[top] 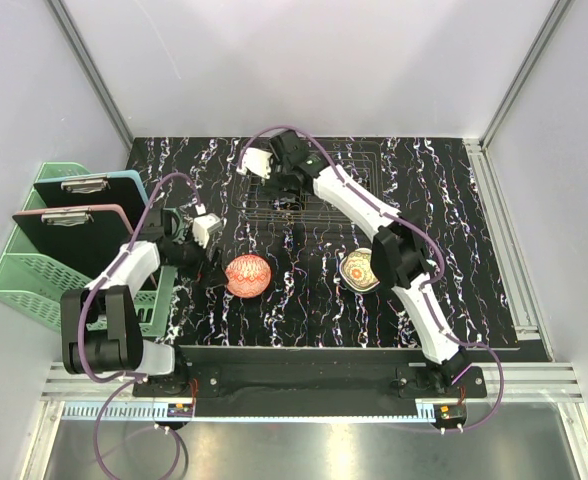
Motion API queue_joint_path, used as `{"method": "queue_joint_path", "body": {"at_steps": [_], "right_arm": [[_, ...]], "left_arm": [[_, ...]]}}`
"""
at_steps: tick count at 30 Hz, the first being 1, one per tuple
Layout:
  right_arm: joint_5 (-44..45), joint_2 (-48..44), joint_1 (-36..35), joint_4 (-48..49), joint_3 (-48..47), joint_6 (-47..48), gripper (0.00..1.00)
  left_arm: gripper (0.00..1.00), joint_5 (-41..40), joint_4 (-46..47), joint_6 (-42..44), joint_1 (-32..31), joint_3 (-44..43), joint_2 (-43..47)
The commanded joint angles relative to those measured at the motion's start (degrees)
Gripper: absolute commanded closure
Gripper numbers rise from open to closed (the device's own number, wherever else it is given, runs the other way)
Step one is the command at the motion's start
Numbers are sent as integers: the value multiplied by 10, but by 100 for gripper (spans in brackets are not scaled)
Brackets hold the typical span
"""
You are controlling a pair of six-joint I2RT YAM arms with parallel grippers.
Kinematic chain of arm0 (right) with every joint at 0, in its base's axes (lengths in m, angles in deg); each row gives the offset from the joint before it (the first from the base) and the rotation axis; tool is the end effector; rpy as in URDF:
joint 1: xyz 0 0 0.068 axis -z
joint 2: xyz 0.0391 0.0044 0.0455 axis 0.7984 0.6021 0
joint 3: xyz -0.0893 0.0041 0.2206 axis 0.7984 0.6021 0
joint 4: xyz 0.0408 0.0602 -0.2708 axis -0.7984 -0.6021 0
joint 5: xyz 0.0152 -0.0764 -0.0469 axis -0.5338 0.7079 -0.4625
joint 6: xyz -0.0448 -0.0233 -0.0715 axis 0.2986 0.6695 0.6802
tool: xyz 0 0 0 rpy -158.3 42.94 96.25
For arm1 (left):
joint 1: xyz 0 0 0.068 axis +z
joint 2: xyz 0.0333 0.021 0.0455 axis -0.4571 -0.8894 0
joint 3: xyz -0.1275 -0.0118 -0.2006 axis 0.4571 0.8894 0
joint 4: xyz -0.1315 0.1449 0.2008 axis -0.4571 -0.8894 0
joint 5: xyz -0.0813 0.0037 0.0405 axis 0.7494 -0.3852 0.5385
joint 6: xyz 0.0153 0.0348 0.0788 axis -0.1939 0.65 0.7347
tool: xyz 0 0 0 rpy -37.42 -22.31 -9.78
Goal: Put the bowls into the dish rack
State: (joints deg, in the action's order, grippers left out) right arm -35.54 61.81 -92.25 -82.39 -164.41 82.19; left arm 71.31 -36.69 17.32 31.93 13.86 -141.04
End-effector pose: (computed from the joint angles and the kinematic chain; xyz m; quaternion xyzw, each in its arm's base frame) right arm 0.4443 0.3556 0.2024 -0.6479 0.6445 -0.0828 0.3975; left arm 0.2795 -0.0289 0.1104 0.3090 0.8668 -0.2716 0.2817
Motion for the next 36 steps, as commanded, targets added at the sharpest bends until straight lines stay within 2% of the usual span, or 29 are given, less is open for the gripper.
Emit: {"method": "queue_joint_path", "body": {"at_steps": [1, 4, 8, 14, 19, 22, 24, 30, 36], "right_arm": [[-42, -83, -4, -31, -39, -62, 0], [-66, -107, -1, -40, -39, -88, 0], [-53, -96, 14, -30, -58, -107, 0], [-27, -40, 18, -8, -94, -71, 0], [28, 22, 22, 69, -131, -56, 0], [33, 54, 28, 78, -154, -44, 0], [19, 52, 28, 78, -143, -42, 0], [-6, -1, 30, 78, -33, -33, 0], [1, -6, 32, 78, -19, -30, 0]], "left_arm": [[8, 21, 15, 14, -11, -26, -12], [10, 25, 15, 11, -19, -32, -22], [11, 26, 15, 4, -29, -42, -29], [12, 19, 15, 0, -36, -44, -30], [12, 14, 15, -5, -39, -47, -33], [11, 12, 15, -8, -41, -49, -31], [12, 10, 15, -8, -42, -49, -30], [12, 5, 16, -4, -42, -46, -30], [12, 12, 15, -8, -42, -49, -36]]}}
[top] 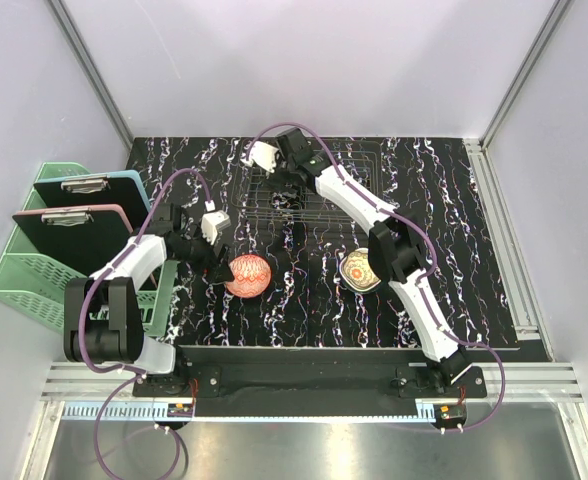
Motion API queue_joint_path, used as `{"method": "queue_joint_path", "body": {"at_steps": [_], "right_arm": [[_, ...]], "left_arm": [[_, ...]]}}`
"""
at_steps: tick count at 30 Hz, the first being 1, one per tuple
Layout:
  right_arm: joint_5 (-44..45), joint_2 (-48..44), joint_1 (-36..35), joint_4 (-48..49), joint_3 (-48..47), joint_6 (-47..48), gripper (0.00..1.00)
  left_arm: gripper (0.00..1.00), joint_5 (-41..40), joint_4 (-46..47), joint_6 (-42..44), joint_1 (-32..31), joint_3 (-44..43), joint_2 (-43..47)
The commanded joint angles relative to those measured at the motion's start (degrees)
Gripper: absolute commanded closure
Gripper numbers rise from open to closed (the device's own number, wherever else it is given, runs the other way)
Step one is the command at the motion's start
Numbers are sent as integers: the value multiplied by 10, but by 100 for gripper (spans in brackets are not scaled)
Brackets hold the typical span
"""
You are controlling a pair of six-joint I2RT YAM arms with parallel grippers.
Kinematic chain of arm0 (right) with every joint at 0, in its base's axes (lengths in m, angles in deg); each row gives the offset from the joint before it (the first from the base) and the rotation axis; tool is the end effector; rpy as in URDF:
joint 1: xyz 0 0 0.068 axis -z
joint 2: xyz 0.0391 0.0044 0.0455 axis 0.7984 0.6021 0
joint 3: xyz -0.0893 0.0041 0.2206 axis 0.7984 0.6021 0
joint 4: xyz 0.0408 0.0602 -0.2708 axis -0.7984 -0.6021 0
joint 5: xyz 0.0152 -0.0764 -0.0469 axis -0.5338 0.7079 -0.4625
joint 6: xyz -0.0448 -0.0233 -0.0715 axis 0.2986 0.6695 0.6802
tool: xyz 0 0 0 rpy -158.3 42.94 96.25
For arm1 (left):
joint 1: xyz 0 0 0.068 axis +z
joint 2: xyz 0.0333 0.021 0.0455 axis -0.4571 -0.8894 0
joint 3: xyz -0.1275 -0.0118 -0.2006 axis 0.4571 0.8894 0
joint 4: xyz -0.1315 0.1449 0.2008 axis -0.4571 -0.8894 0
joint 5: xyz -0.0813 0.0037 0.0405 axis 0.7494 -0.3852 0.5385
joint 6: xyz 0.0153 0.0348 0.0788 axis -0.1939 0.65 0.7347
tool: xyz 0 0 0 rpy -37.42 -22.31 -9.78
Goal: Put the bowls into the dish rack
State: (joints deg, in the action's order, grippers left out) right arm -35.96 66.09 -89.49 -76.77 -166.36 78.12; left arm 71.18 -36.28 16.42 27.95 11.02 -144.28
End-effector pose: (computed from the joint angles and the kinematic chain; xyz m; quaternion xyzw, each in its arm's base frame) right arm 0.4750 0.3450 0.1850 -0.6008 0.6728 -0.0774 0.4248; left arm 0.2888 -0.0480 0.1106 0.3322 0.8586 -0.2823 0.2697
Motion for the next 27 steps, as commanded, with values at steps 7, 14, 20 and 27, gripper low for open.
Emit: {"method": "queue_joint_path", "body": {"at_steps": [7, 14, 20, 27], "right_arm": [[32, -26, 5, 31, -44, 17, 0], [76, -4, 5, 90, -74, 46, 0], [81, 12, 5, 106, -79, 55, 0], [72, -14, 5, 107, -65, 16, 0]], "left_arm": [[12, 12, 11, 3, -2, -13, -1], [12, 16, 12, 8, -2, -5, -5], [12, 18, 14, 9, -2, 0, -9], [13, 21, 17, 14, -3, 4, -17]]}}
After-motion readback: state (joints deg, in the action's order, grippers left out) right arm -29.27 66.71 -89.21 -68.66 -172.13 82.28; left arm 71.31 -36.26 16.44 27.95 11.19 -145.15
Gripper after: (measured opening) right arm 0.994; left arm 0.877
